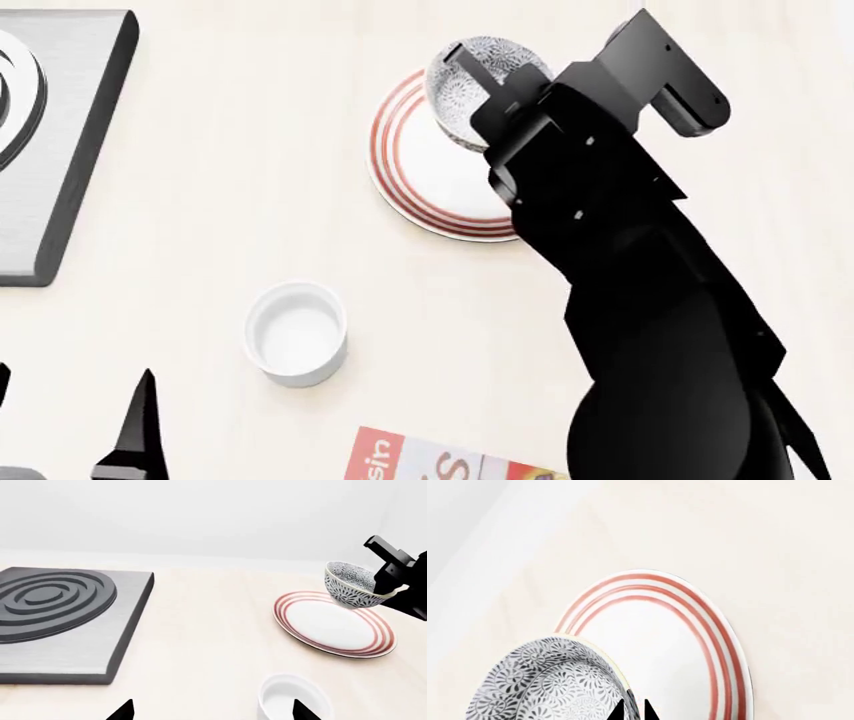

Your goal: Pick the akita bowl on the cookies box and place it on the plate.

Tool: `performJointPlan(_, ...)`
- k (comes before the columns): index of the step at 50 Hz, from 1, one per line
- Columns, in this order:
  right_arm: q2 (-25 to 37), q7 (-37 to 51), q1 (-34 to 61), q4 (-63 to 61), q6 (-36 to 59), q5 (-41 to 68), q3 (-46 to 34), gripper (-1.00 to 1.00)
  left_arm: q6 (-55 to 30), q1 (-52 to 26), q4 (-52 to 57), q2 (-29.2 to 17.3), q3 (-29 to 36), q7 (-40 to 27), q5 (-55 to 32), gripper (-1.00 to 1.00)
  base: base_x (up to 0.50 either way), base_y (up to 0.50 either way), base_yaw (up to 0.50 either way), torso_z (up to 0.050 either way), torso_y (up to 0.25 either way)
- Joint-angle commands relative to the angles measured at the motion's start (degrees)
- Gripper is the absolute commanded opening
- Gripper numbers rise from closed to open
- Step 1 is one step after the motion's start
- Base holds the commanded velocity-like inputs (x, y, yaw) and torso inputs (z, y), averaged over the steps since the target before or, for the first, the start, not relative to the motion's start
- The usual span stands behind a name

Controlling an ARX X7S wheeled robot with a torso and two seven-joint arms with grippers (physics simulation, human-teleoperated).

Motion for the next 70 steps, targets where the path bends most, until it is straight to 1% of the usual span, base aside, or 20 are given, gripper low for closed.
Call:
performJointPlan(1,-1.22,-1.26,-0.96,0.16,-0.68,-4.21,4.57,-1.0,0.73,0.04,0.81,0.92,-2.09,1.76,-1.09,1.0,0.0,0.0,0.0,0.0,0.0)
performJointPlan(24,-1.23,-1.22,-3.56,0.16,-1.41,-7.79,9.54,-1.0,1.39,-0.05,0.22,0.63,-2.25,1.7,-1.56,1.0,0.0,0.0,0.0,0.0,0.0)
performJointPlan(27,-1.22,-1.27,-3.59,0.16,-1.52,-7.08,8.88,-1.0,1.68,-0.01,-0.09,0.66,-2.14,1.8,-1.43,1.0,0.0,0.0,0.0,0.0,0.0)
performJointPlan(36,-1.2,-1.82,-3.39,0.16,-2.15,-1.77,3.5,-1.0,2.65,0.17,-1.08,0.79,-1.64,2.14,-0.88,1.0,0.0,0.0,0.0,0.0,0.001)
performJointPlan(40,-1.21,-1.8,-3.52,0.16,-2.23,-1.24,2.72,-1.0,2.61,0.2,-0.95,0.7,-1.7,2.02,-1.02,1.0,0.0,0.0,0.0,0.0,0.0)
performJointPlan(49,-1.23,-1.38,-4.42,0.16,-1.51,-3.32,3.78,-1.0,2.41,0.31,-0.56,0.52,-1.64,1.7,-1.24,1.0,0.0,0.0,0.0,0.0,0.0)
performJointPlan(61,-1.22,-1.47,-5.03,0.16,-1.75,-2.88,3.27,-1.0,2.04,0.31,0.01,0.3,-1.53,1.26,-1.58,1.0,0.0,0.0,0.0,0.0,0.0)
performJointPlan(70,-1.22,-1.49,-5.65,0.16,-1.68,-4.72,4.94,-1.0,2.27,0.07,-0.35,0.18,-1.67,1.31,-1.85,1.0,0.0,0.0,0.0,0.0,0.001)
